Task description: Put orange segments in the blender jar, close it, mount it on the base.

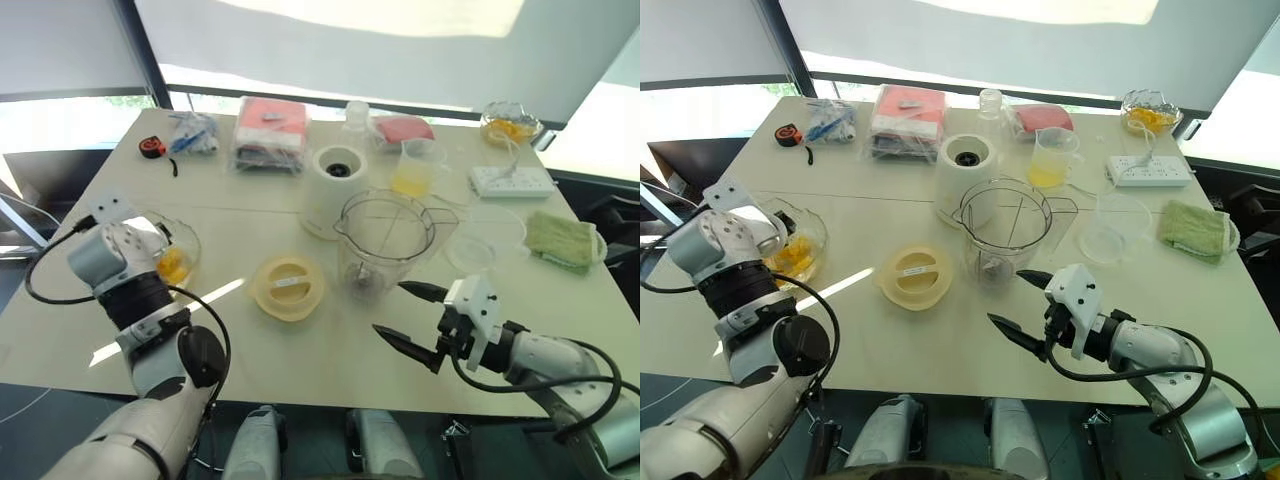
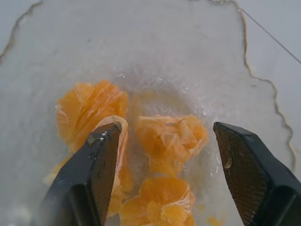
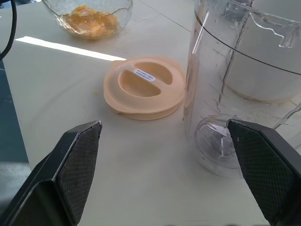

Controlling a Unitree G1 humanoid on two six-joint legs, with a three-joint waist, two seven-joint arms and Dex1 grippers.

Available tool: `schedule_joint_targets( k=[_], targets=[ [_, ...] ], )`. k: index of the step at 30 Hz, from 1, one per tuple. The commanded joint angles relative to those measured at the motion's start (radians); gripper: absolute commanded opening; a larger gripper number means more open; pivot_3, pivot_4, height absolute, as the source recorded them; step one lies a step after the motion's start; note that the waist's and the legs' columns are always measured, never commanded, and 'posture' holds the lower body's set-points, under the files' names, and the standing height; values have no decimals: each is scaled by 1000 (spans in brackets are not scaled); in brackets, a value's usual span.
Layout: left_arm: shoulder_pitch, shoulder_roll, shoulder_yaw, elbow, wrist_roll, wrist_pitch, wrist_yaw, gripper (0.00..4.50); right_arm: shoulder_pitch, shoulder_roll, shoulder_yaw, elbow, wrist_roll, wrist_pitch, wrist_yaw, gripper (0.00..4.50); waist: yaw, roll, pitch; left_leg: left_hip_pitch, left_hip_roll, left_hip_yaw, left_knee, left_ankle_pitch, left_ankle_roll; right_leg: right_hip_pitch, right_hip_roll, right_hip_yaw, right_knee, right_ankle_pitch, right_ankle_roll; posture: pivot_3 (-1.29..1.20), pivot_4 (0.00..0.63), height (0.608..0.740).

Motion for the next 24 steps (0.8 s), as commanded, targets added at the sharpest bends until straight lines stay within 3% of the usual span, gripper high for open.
schedule_joint_targets(
  k=[1,20,24],
  targets=[
    [-12,27,-13,49,-14,-64,-18,2996,11,6,-14,-11,-4,-29,-1,4500,0,0,0,0,0,0,0,0,0,0,0,0,0,0,0,0,150,740],
    [-44,80,-37,437,-79,-324,-17,2996,35,16,-18,-25,-19,-35,-15,4500,1,0,0,0,0,0,0,0,0,0,0,0,0,0,0,0,150,740],
    [-36,74,-45,429,-88,-320,-1,1852,30,16,-19,-23,-21,-35,-17,4500,1,0,0,0,0,0,0,0,0,0,0,0,0,0,0,0,150,740]
  ],
)
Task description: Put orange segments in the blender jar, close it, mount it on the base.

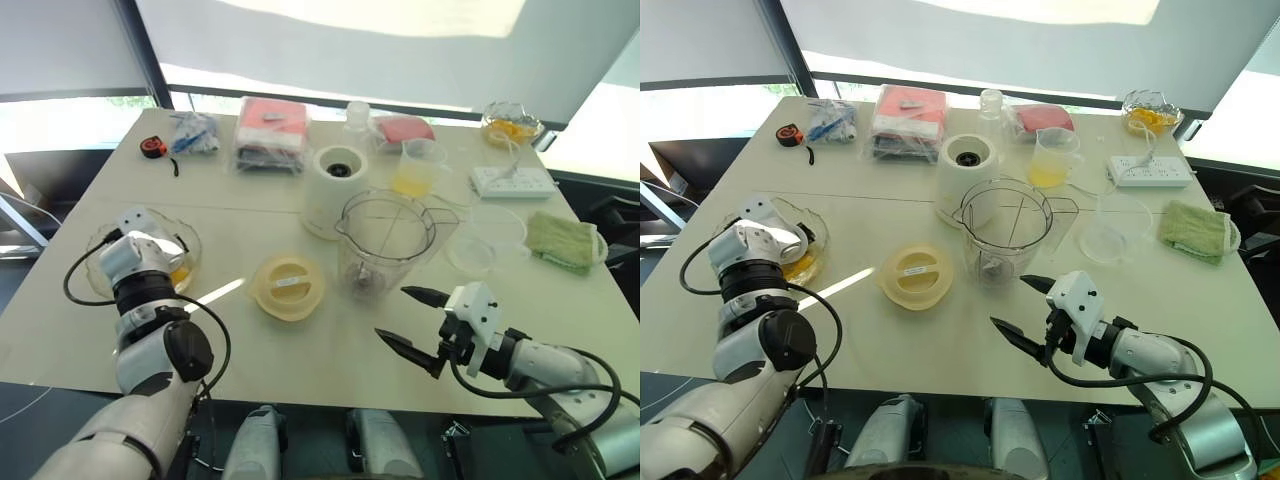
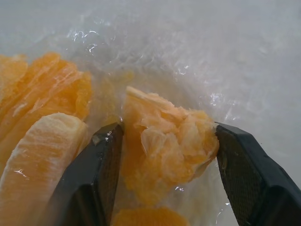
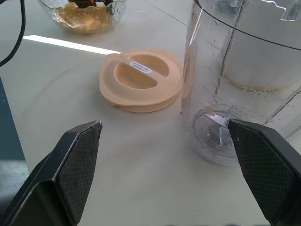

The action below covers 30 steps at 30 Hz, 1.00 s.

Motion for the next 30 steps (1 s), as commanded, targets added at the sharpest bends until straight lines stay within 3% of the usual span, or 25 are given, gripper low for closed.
schedule_joint_targets(
  k=[1,4,10,13,16,19,25,30],
  targets=[
    [-6,-2,-19,-10,-27,2,15,1313,-6,1,-18,-23,-1,-20,-6,4500,0,0,0,0,0,0,0,0,0,0,0,0,0,0,0,0,150,740],
    [2,-5,-21,-31,-42,16,25,60,-5,1,-18,-27,-1,-18,-8,4500,2,0,0,0,0,0,0,0,0,0,0,0,0,0,0,0,150,740],
    [-11,-37,14,-235,-92,186,69,60,-7,-3,-19,-27,2,-14,-8,4500,-1,-1,0,0,0,0,0,0,0,0,0,0,-1,1,2,0,150,740],
    [-17,-27,0,-451,-91,384,62,60,-4,-9,-39,-21,11,-11,-3,4500,-7,-1,1,0,0,0,0,0,0,-1,0,0,0,1,2,0,150,740],
    [-32,44,-43,-605,-84,577,11,60,-15,-2,-65,-3,28,-3,-8,4500,-9,-1,1,0,0,0,-1,0,0,-1,0,0,0,1,2,0,150,740],
    [-46,154,-119,-629,-110,647,-71,60,-33,14,-104,9,64,15,-24,4500,-8,-1,1,0,0,-1,-1,0,0,-1,1,0,1,1,2,0,150,740],
    [-251,417,-439,-533,-304,600,-497,60,6,56,-259,18,177,73,-78,4500,18,-3,2,-1,0,-1,0,1,-2,-1,0,-1,0,0,0,0,150,740],
    [-431,456,-698,-512,-427,374,-967,60,80,102,-364,25,233,83,-117,4500,20,-1,1,-2,-2,1,-1,1,-2,-1,-3,0,-3,-1,-2,0,150,740]
  ],
)
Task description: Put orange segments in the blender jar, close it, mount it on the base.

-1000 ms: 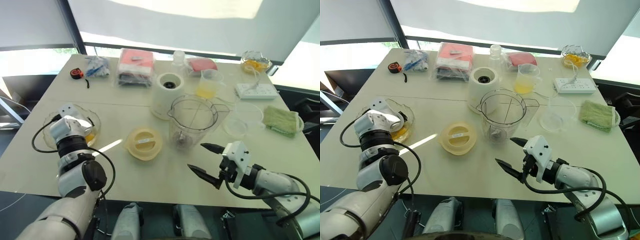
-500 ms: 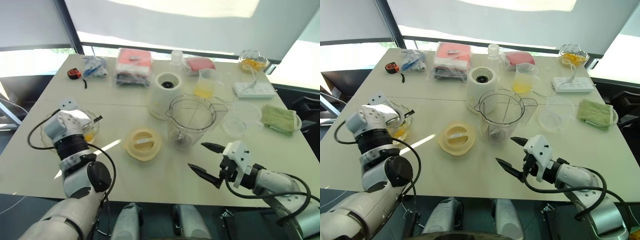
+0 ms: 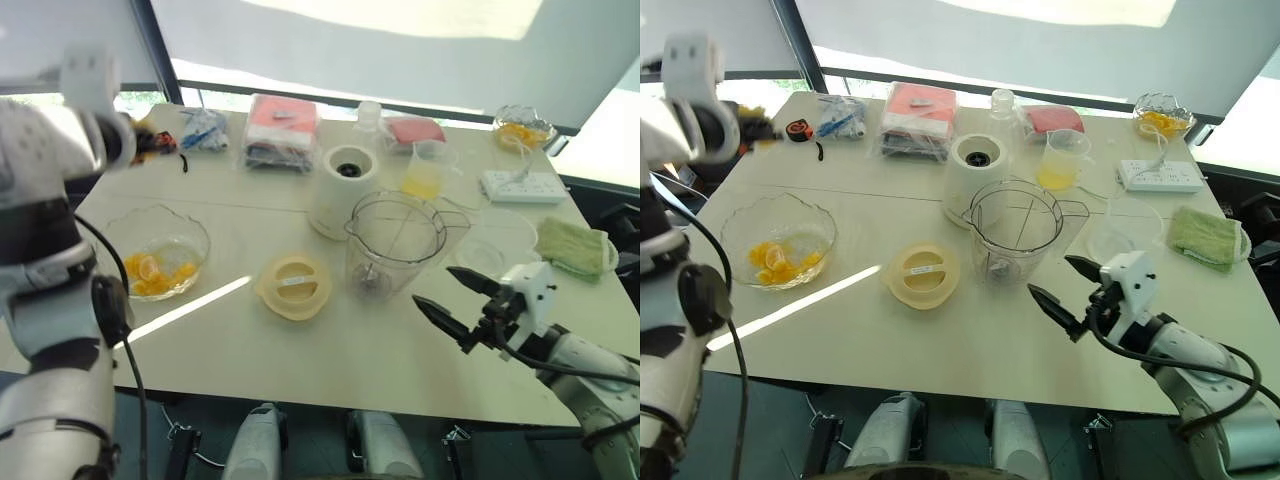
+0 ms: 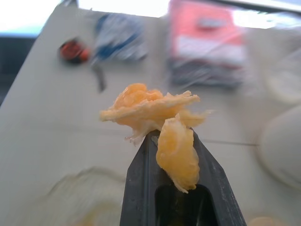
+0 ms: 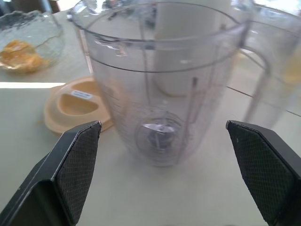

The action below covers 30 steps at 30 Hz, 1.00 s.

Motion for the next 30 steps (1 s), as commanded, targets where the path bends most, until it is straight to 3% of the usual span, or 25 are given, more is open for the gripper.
schedule_joint_targets(
  k=[1,5,10,16,24,30],
  targets=[
    [-71,-6,-156,-12,-89,-176,-324,60,27,32,-73,-7,50,0,-37,4500,-2,2,0,0,0,1,0,0,0,0,-1,0,0,0,0,0,150,740],
    [-53,-90,-369,74,-39,-471,-656,60,76,77,-69,-42,34,-30,-72,4500,-11,6,-1,1,0,3,0,0,1,-1,1,1,1,-1,0,0,150,740],
    [-46,-186,-455,217,16,-717,-899,60,116,126,-32,-89,-8,-68,-124,4500,-31,9,1,1,1,4,0,0,1,-2,5,4,1,-1,-2,0,150,740],
    [-61,-276,-516,358,104,-840,-1029,60,159,181,18,-134,-48,-103,-174,4500,-27,10,1,0,2,3,0,0,2,-3,7,5,1,-1,-1,0,150,740],
    [-61,-362,-543,439,202,-912,-1072,60,138,210,74,-115,-92,-138,-206,4500,-25,10,1,-1,1,2,1,0,2,-3,6,6,0,-1,-1,0,150,740],
    [-75,-420,-475,538,228,-1006,-1036,3020,133,216,110,-95,-125,-164,-208,4500,-26,10,1,-1,1,1,1,-1,2,-3,7,5,1,-1,-1,0,150,740]
  ],
)
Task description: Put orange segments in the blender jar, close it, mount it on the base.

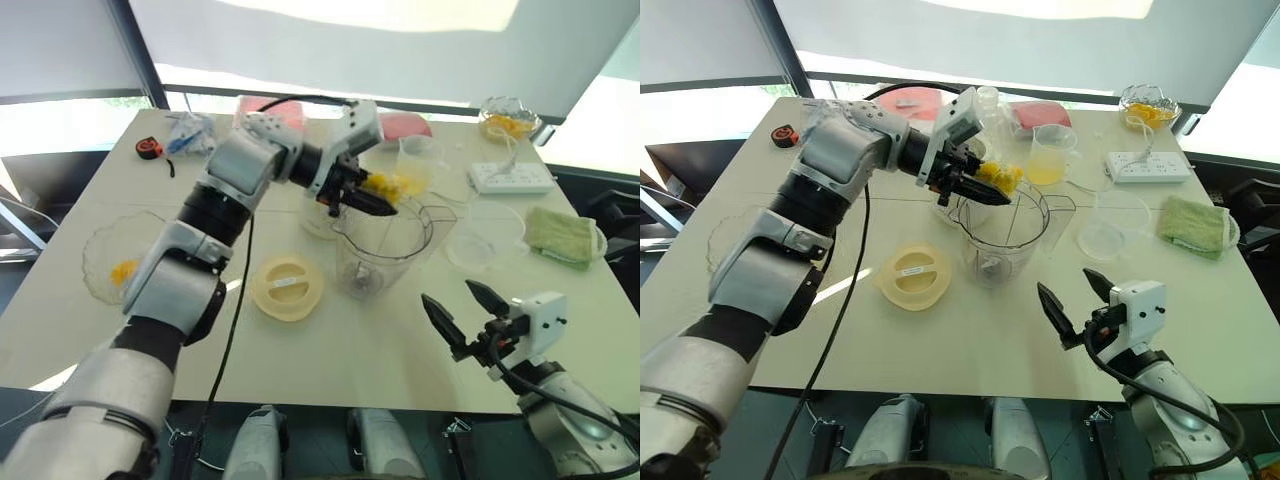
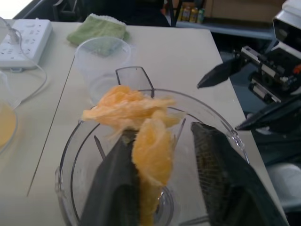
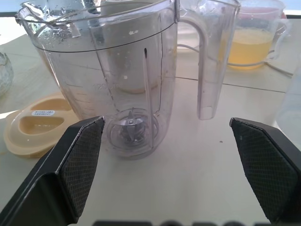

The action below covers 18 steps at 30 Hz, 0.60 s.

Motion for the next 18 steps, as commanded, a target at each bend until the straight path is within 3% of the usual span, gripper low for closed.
schedule_joint_targets(
  k=[1,8,18],
  targets=[
    [-43,-6,55,12,16,-65,6,3540,-3,5,-4,-4,-13,-33,-3,4500,0,0,0,0,0,0,0,0,0,0,0,0,0,0,0,0,150,740],
    [-33,15,61,-61,20,-74,-56,3540,-2,0,-8,17,-14,-49,9,4500,1,0,0,0,0,0,0,0,0,0,0,0,0,0,0,0,150,740],
    [40,43,-74,-143,216,-361,-72,3540,-40,13,4,45,-33,-71,-8,4500,2,0,0,0,0,0,0,0,0,0,0,0,1,0,0,0,150,740]
  ],
)
